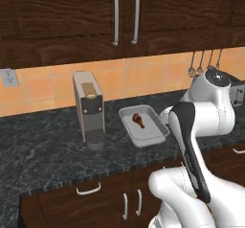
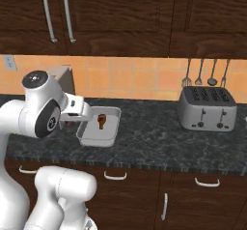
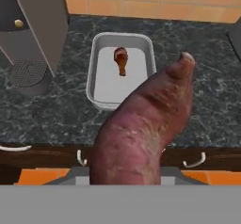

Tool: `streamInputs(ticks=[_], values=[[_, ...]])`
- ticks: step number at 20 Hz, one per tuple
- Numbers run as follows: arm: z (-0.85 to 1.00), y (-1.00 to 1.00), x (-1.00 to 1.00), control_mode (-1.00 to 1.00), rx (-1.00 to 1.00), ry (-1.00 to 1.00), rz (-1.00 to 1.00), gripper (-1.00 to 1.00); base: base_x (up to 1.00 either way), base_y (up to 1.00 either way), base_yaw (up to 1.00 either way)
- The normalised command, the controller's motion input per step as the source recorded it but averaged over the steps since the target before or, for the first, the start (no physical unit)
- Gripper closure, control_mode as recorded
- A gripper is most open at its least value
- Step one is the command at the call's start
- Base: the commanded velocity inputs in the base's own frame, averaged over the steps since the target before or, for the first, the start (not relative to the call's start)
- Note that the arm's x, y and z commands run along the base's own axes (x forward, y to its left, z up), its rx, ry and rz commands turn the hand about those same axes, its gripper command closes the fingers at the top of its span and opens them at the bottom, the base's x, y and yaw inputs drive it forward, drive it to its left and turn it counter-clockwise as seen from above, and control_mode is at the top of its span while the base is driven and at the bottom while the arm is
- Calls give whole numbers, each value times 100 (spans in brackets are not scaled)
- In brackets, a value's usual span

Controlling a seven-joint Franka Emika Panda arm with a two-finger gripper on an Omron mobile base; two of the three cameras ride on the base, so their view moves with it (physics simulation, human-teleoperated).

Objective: Place one potato and one chicken drumstick in each tupperware on the nearby counter, to pack two identical lunches.

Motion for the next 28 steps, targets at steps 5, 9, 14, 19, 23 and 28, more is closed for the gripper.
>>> streamInputs(ticks=[5,9,14,19,23,28], values=[[-94,22,18,-100,-26,0,0,100,0,0,0],[-43,8,87,-100,0,8,9,100,0,0,0],[-10,0,88,-100,5,5,-2,100,0,0,0],[-10,0,72,-100,21,13,-21,100,0,0,0],[-25,0,44,-100,10,9,-8,100,0,0,0],[-71,-5,21,-100,1,10,0,100,0,0,0]])
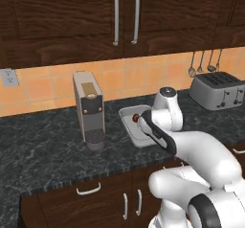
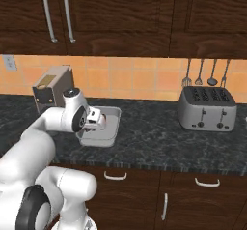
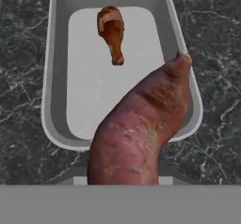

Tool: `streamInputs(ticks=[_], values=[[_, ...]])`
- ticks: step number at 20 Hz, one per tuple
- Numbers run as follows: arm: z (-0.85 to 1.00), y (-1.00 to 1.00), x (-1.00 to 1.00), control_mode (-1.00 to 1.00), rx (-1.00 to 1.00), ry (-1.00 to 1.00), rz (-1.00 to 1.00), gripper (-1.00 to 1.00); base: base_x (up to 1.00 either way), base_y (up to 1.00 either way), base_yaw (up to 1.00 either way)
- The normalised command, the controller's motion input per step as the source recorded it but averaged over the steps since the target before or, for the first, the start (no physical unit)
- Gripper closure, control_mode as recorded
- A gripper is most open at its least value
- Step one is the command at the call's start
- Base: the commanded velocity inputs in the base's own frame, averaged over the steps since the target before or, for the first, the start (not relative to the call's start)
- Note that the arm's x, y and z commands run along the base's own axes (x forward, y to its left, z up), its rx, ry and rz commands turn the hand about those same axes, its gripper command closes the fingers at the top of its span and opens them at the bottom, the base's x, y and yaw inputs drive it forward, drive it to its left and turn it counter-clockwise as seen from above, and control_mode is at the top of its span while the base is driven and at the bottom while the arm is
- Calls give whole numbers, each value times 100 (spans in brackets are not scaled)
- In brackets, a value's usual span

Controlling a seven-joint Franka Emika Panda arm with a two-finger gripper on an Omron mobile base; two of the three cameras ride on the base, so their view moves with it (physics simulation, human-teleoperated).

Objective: Place one potato and one chicken drumstick in each tupperware on the nearby counter, to pack two identical lunches.

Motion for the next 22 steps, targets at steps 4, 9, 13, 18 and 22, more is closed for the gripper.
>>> streamInputs(ticks=[4,9,13,18,22], values=[[-29,-17,51,-100,7,3,0,100,0,0,0],[-26,-16,64,-100,3,1,-1,100,0,0,0],[-34,-10,60,-100,0,0,-3,100,0,0,0],[-30,-3,69,-100,0,0,-3,-100,0,0,0],[-5,-6,2,-100,1,0,0,-100,0,0,0]])
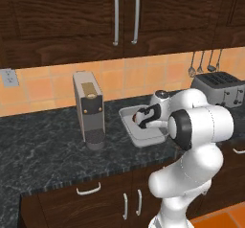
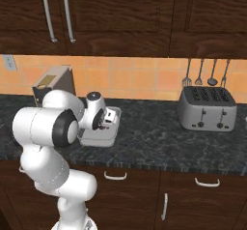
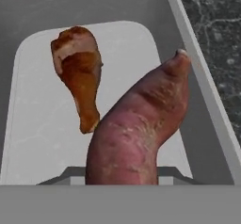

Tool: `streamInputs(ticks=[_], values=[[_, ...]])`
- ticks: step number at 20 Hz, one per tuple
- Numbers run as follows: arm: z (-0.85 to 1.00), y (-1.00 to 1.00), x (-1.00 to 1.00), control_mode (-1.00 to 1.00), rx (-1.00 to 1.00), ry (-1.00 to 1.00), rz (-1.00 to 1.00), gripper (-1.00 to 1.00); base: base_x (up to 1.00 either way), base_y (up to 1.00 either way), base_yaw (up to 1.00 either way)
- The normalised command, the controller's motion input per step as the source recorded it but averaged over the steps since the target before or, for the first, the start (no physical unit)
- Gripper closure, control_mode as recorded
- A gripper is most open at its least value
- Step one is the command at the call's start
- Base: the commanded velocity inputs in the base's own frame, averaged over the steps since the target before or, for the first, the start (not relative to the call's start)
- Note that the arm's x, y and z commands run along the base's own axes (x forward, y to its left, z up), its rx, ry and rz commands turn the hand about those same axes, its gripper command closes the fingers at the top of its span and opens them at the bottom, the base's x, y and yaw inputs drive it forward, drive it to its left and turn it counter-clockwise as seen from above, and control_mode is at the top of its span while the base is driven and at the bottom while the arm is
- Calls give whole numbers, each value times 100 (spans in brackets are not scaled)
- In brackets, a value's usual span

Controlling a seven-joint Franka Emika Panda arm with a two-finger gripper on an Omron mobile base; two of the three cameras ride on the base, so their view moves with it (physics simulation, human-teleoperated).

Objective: Place one potato and one chicken drumstick in each tupperware on the nearby counter, to pack two identical lunches.

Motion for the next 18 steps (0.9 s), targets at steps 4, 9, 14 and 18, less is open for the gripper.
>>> streamInputs(ticks=[4,9,14,18], values=[[12,-5,-4,-100,0,0,0,-100,0,0,0],[93,0,-10,-100,10,0,0,-100,0,0,0],[72,-27,-93,-100,19,4,1,-100,0,0,0],[62,-10,-100,-100,10,3,9,-100,0,0,0]])
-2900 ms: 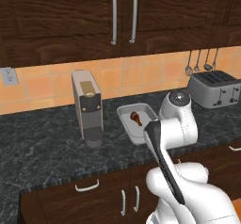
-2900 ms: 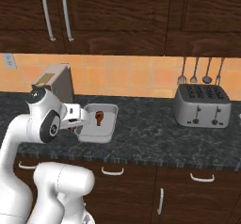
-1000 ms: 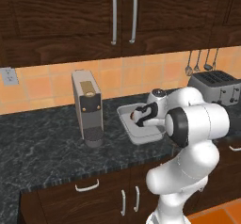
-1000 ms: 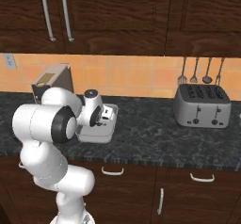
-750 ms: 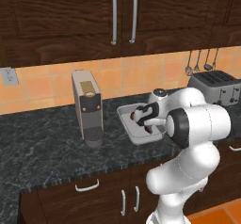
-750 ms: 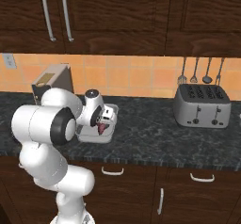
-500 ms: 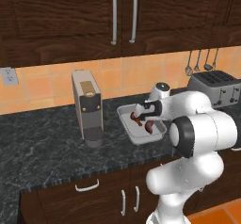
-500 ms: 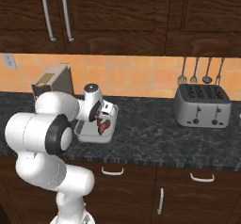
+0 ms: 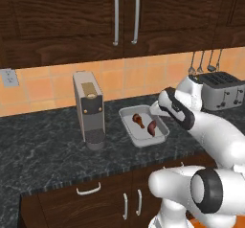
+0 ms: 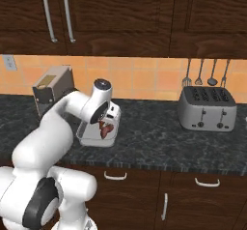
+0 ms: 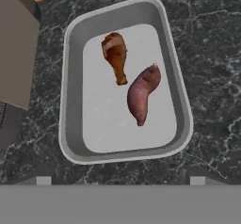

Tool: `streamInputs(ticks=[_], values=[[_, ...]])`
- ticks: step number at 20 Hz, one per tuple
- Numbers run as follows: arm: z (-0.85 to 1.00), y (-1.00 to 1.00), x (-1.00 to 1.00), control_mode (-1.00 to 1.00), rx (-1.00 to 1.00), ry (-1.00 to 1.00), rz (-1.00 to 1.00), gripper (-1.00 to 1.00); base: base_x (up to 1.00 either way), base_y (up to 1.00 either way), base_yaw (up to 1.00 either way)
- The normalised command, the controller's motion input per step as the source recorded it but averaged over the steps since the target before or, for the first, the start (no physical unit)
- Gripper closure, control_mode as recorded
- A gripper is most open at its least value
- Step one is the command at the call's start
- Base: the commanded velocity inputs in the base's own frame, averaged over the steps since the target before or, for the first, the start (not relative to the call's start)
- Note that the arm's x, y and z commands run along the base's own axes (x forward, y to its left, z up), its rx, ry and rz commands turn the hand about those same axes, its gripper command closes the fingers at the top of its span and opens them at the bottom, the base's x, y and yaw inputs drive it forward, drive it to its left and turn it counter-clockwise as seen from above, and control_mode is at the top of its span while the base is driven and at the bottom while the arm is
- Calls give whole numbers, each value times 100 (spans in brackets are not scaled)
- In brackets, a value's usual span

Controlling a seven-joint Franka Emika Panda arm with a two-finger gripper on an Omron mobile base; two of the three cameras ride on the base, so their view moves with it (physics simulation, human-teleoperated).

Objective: Place one potato and one chicken drumstick in each tupperware on the nearby counter, to pack two identical lunches.

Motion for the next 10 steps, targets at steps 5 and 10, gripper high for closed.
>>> streamInputs(ticks=[5,10], values=[[74,21,-100,-100,6,1,6,-100,0,0,0],[63,35,-100,-100,-8,0,1,-100,0,0,0]])
